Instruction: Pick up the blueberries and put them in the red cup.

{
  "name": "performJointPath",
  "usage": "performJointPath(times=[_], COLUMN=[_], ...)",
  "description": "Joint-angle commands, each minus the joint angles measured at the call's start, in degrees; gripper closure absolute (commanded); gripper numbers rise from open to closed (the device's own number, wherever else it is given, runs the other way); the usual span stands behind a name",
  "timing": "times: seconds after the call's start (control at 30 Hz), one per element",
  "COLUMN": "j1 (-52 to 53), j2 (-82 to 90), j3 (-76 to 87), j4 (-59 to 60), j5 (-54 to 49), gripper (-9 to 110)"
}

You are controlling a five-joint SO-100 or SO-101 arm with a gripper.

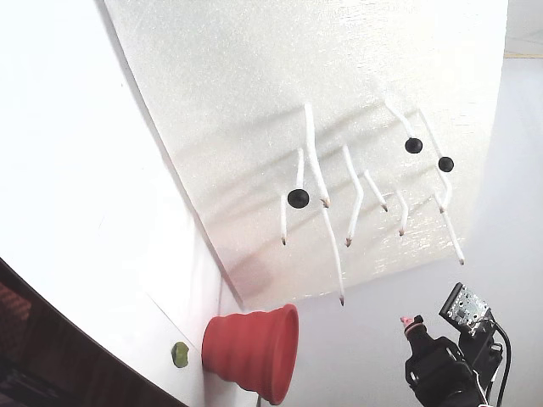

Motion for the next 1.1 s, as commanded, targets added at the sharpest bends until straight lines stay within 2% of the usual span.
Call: performJointPath(times=[0.0,1.07], j1=[3.43,9.4], j2=[0.62,-13.71], j3=[-1.67,-10.72], j4=[0.0,-1.93], j5=[-0.18,-1.58], gripper=[90,90])
